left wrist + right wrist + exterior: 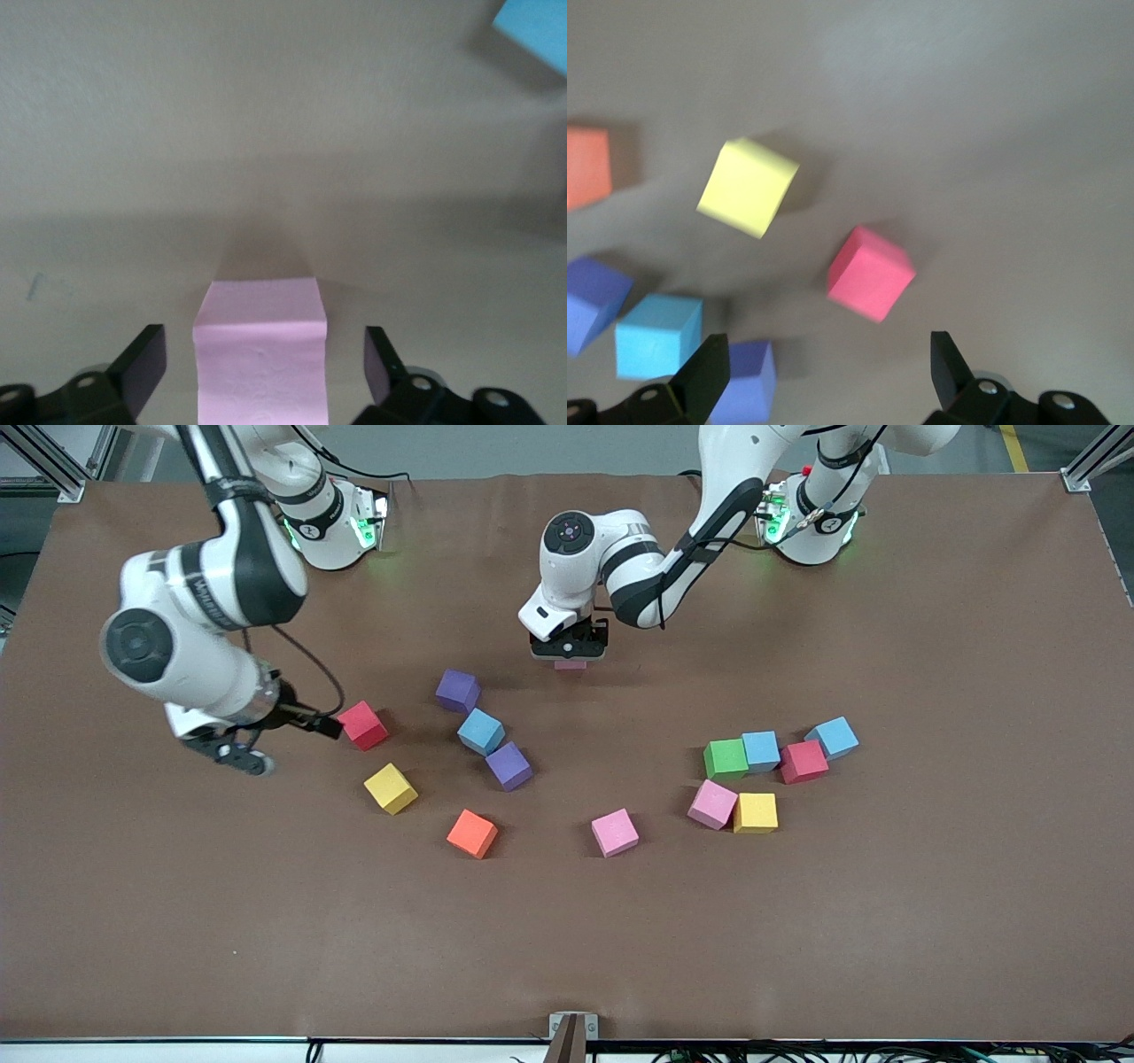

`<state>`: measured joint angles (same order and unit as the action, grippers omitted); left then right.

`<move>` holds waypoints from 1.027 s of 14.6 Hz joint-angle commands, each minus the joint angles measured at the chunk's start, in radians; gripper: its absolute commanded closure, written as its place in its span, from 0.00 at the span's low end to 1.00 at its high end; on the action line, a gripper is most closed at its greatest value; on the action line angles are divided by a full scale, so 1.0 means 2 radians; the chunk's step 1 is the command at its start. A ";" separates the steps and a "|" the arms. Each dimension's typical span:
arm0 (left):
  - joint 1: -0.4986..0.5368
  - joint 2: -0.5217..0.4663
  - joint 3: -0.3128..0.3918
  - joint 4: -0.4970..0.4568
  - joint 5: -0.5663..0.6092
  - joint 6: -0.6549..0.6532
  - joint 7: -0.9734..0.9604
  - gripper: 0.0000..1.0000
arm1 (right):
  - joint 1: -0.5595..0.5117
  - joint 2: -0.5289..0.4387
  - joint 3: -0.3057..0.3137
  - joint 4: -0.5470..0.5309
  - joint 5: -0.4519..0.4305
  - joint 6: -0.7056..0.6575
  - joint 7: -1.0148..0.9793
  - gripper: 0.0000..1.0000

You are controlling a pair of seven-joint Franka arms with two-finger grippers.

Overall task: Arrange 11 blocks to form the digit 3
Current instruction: 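Place the pink cube with the left gripper while the right gripper reaches purple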

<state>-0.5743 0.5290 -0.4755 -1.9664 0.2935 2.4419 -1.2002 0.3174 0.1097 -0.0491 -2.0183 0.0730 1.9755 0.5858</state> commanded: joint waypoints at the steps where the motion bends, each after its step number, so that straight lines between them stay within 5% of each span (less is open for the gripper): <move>1: 0.015 -0.023 0.002 0.027 0.011 -0.051 0.001 0.00 | 0.057 -0.030 -0.004 -0.051 0.013 0.042 0.040 0.00; 6: 0.084 -0.032 0.002 0.092 0.011 -0.135 0.094 0.01 | 0.128 -0.042 -0.004 -0.126 0.013 0.134 0.120 0.00; 15: 0.222 -0.012 0.002 0.093 0.021 -0.094 0.354 0.00 | 0.171 -0.002 -0.005 -0.198 0.013 0.296 0.154 0.00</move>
<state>-0.1568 0.4832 -0.4627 -1.7824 0.3026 2.2075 -0.5337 0.6257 0.0857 -0.0477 -2.3890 0.0838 2.5093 0.8684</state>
